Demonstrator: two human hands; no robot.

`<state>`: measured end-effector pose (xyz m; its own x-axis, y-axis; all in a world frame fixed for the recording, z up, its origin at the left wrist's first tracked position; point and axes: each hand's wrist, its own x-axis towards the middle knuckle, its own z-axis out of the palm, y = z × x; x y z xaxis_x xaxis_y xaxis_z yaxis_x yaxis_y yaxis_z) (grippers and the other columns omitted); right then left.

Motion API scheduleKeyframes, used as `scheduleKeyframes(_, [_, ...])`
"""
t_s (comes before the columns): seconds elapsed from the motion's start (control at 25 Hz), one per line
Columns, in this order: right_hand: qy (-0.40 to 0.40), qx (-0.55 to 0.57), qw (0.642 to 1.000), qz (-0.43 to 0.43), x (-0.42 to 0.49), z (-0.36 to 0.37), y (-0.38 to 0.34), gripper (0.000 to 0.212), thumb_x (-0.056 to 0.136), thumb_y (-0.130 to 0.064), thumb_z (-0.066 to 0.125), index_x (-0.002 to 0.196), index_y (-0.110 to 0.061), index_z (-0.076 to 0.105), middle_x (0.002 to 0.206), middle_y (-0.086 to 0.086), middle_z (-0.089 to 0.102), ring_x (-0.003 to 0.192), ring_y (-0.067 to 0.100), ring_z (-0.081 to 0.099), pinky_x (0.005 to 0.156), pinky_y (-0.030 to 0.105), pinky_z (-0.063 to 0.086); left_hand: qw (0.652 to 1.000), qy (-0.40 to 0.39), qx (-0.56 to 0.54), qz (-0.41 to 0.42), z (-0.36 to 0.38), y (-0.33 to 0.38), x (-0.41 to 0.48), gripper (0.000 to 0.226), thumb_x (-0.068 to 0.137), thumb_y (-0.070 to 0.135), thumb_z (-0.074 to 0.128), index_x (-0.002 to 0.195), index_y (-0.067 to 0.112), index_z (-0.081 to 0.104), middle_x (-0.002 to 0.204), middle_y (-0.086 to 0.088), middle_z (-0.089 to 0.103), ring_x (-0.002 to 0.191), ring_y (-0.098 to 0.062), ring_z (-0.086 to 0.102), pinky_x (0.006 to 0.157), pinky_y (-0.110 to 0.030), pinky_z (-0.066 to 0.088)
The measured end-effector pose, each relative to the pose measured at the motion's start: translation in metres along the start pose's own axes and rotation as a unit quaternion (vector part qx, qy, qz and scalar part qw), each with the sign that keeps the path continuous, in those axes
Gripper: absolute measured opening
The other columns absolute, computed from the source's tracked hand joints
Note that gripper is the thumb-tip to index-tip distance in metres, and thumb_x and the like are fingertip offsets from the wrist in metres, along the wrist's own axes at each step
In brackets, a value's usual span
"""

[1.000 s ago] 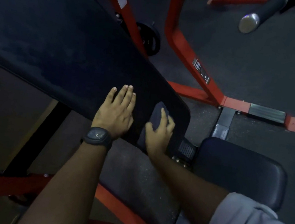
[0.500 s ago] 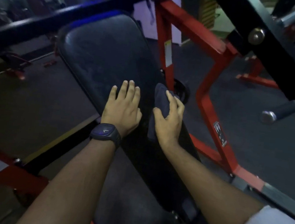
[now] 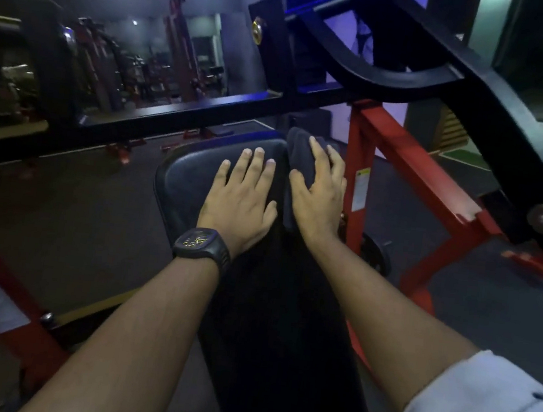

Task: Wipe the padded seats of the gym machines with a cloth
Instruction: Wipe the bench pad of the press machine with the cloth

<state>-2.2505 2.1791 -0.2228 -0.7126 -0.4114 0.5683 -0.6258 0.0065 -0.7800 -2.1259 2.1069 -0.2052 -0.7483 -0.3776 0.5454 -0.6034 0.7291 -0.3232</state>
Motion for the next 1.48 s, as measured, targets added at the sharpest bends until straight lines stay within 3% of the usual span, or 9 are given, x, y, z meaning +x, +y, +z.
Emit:
scheduleKeyframes(0.2, [-0.051,-0.019,0.999,-0.002,0.041,0.015,0.015,0.058,0.099,-0.041,0.051,0.154,-0.038,0.032,0.156,-0.003,0.037,0.130,0.027,0.047,0.089,0.031,0.036,0.999,0.025,-0.010,-0.023,0.028,0.016,0.015,0.072,0.097,0.048,0.031,0.159,0.011,0.025,0.167,-0.013,0.021,0.156,-0.028,0.013,0.126,-0.052,0.001])
scheduleKeyframes(0.36, [-0.043,0.020,0.994,0.101,0.023,0.008,0.048,0.057,0.097,-0.038,0.053,0.152,-0.036,0.037,0.144,0.002,0.052,0.124,0.025,0.055,0.085,0.032,0.037,0.994,0.026,0.088,0.060,0.047,0.026,0.017,0.076,0.096,0.050,0.035,0.158,0.008,0.027,0.167,-0.017,0.021,0.155,-0.034,0.014,0.125,-0.057,0.010])
scheduleKeyframes(0.56, [-0.057,0.029,0.997,0.045,0.056,0.012,0.033,0.053,0.096,-0.042,0.055,0.147,-0.038,0.043,0.137,-0.002,0.059,0.121,0.023,0.058,0.082,0.031,0.036,0.991,0.026,0.113,0.067,0.050,0.028,0.020,0.081,0.095,0.051,0.034,0.158,0.001,0.025,0.166,-0.019,0.019,0.155,-0.035,0.013,0.125,-0.056,0.010])
scheduleKeyframes(0.68, [-0.053,0.036,0.991,0.117,0.028,0.007,0.062,0.052,0.096,-0.043,0.051,0.147,-0.039,0.043,0.134,-0.002,0.062,0.116,0.025,0.061,0.085,0.036,0.044,0.989,0.034,0.122,0.071,0.052,0.029,0.019,0.080,0.095,0.049,0.036,0.157,0.000,0.027,0.166,-0.021,0.021,0.155,-0.035,0.017,0.125,-0.054,0.011])
scheduleKeyframes(0.8, [-0.021,0.024,0.990,0.138,-0.006,0.007,0.066,0.053,0.095,-0.038,0.054,0.147,-0.037,0.045,0.135,0.001,0.060,0.117,0.025,0.060,0.088,0.036,0.043,0.985,0.031,0.140,0.093,0.054,0.027,0.020,0.077,0.095,0.044,0.032,0.157,-0.001,0.026,0.165,-0.022,0.022,0.154,-0.033,0.018,0.126,-0.054,0.012])
scheduleKeyframes(1.0, [-0.048,0.042,0.998,0.017,0.044,0.014,0.039,0.054,0.096,-0.036,0.055,0.149,-0.039,0.043,0.146,-0.006,0.052,0.123,0.020,0.057,0.095,0.035,0.046,0.984,0.045,0.133,0.109,0.055,0.030,0.018,0.073,0.097,0.039,0.031,0.155,-0.005,0.028,0.163,-0.023,0.025,0.154,-0.034,0.021,0.126,-0.052,0.015])
scheduleKeyframes(1.24, [-0.019,0.028,0.989,0.142,-0.012,0.007,0.081,0.053,0.094,-0.036,0.057,0.146,-0.038,0.047,0.135,-0.001,0.059,0.117,0.023,0.060,0.082,0.032,0.039,0.985,0.053,0.130,0.102,0.055,0.029,0.019,0.074,0.097,0.042,0.035,0.156,-0.004,0.027,0.164,-0.023,0.024,0.154,-0.034,0.020,0.126,-0.051,0.013])
scheduleKeyframes(1.4, [-0.045,0.031,0.996,0.068,0.012,0.008,0.063,0.054,0.096,-0.037,0.054,0.148,-0.041,0.043,0.141,-0.006,0.054,0.119,0.018,0.058,0.084,0.030,0.040,0.984,0.057,0.134,0.108,0.056,0.031,0.015,0.073,0.098,0.042,0.034,0.155,-0.003,0.030,0.163,-0.022,0.026,0.153,-0.033,0.022,0.125,-0.051,0.016])
scheduleKeyframes(1.48, [-0.042,0.013,0.993,0.113,-0.023,-0.001,0.088,0.053,0.096,-0.037,0.054,0.148,-0.040,0.044,0.141,-0.006,0.055,0.121,0.019,0.057,0.086,0.032,0.041,0.984,0.061,0.130,0.110,0.058,0.030,0.014,0.072,0.099,0.043,0.034,0.155,-0.003,0.030,0.163,-0.022,0.027,0.153,-0.033,0.023,0.125,-0.051,0.017])
